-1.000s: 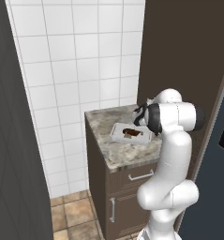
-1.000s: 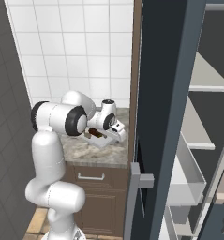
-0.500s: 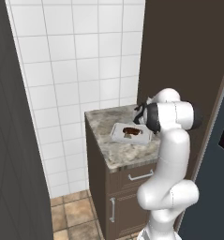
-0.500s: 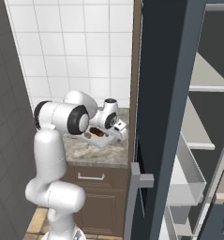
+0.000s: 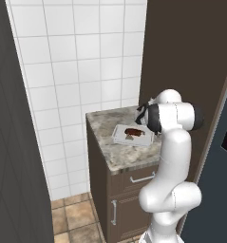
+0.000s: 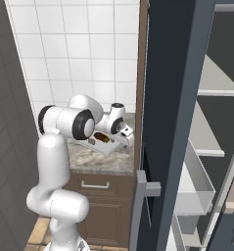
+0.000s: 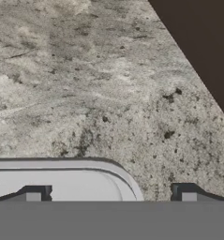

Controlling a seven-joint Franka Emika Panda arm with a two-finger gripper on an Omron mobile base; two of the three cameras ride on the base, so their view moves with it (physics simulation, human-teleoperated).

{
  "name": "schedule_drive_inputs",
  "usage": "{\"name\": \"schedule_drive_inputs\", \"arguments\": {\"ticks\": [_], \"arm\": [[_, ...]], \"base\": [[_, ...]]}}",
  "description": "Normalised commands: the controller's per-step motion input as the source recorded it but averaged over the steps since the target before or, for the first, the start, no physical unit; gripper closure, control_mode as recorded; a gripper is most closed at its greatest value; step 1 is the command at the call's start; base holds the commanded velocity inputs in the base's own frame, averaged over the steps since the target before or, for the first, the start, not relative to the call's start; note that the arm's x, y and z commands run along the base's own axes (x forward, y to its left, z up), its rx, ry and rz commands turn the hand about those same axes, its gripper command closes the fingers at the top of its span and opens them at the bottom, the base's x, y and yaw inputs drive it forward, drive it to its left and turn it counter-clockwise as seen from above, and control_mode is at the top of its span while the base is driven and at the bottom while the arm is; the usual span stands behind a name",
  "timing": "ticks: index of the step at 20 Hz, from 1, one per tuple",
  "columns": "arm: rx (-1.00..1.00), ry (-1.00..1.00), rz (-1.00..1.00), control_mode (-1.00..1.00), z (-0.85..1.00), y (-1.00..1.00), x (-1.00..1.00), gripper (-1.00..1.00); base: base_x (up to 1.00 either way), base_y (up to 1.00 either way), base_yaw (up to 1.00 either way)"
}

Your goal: Take the sweet potato and garlic out of the freezer and place them in the tupperware container on the counter. Then put the tupperware containing the vegetables back in the freezer.

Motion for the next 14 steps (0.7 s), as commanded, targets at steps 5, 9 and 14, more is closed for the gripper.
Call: {"name": "schedule_drive_inputs", "arguments": {"ticks": [5,9,14], "arm": [[0.0,0.0,0.0,-1.0,-0.54,0.01,0.0,1.0],[0.0,0.02,0.0,-1.0,-0.31,0.0,0.0,1.0],[0.0,0.01,0.0,-1.0,0.0,0.0,0.0,1.0]], "base": [[0.0,0.0,0.0],[0.0,0.0,0.0],[0.0,0.0,0.0]]}}
